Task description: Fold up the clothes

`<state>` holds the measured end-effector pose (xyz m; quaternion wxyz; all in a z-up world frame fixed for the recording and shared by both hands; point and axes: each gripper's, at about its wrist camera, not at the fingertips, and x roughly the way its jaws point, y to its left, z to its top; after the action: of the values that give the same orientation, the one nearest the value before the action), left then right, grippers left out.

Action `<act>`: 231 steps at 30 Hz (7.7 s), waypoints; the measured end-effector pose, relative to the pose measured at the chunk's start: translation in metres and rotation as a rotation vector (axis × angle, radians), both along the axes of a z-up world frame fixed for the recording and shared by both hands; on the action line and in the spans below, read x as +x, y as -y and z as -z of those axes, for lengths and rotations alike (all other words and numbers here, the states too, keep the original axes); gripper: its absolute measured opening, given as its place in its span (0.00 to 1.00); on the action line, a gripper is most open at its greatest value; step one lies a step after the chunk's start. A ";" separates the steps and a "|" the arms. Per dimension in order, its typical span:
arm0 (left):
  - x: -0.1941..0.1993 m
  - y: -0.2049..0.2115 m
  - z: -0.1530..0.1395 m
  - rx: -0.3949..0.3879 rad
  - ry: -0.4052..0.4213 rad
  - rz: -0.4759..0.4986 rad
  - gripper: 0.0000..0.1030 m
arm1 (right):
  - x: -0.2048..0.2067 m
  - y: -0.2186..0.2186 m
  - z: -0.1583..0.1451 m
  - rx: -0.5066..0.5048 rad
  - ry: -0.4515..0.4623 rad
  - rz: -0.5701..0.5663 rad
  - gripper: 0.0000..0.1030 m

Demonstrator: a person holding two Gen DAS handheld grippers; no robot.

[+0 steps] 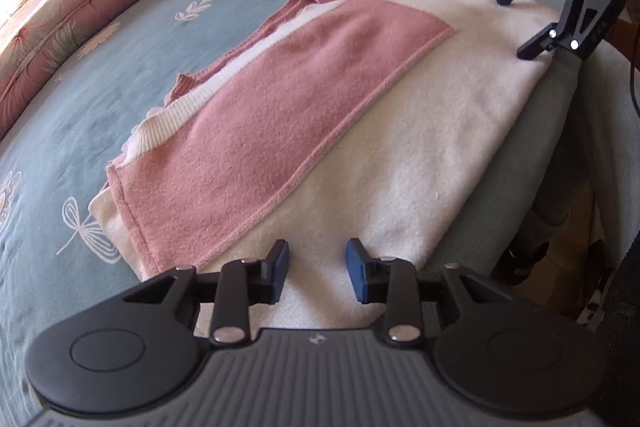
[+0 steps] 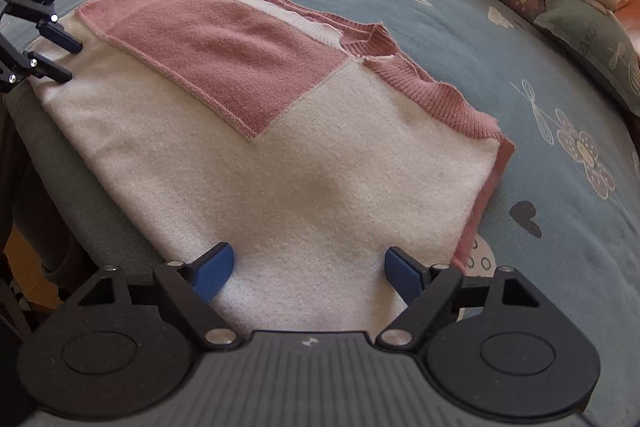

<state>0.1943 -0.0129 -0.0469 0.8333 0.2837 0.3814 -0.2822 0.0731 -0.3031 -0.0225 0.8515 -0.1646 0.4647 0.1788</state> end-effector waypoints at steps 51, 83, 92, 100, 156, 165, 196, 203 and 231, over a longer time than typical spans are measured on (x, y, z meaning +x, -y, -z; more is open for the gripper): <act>0.215 -0.031 0.050 -0.660 -0.241 -0.529 0.66 | 0.197 -0.035 0.017 0.446 0.068 0.267 1.00; 0.097 -0.039 0.021 -0.469 -0.149 -0.546 0.75 | 0.074 -0.014 -0.009 0.327 0.065 0.382 1.00; 0.056 -0.033 0.021 -0.440 -0.193 -0.500 0.81 | 0.009 0.036 0.004 0.468 0.000 0.430 1.00; 0.020 -0.030 0.005 -0.417 -0.188 -0.467 0.80 | -0.022 0.027 -0.016 0.506 0.012 0.365 1.00; 0.079 -0.084 0.017 -0.588 -0.235 -0.699 0.82 | 0.045 0.050 0.018 0.429 0.192 0.452 1.00; 0.045 -0.087 0.008 -0.641 -0.292 -0.678 0.85 | 0.049 0.044 0.017 0.421 0.164 0.467 1.00; 0.024 -0.124 0.013 -0.604 -0.281 -0.699 0.86 | 0.027 -0.095 0.000 0.434 -0.104 0.107 1.00; 0.072 -0.153 0.046 -0.780 -0.478 -0.708 0.85 | 0.029 -0.095 0.001 0.416 -0.108 0.135 1.00; 0.142 -0.136 0.083 -1.040 -0.795 -0.521 0.89 | 0.037 -0.078 0.006 0.528 -0.125 0.143 1.00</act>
<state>0.3367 0.1228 -0.1301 0.6987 -0.3765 0.5283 -0.3016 0.1100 -0.2251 -0.0284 0.8452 0.1075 0.4639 0.2428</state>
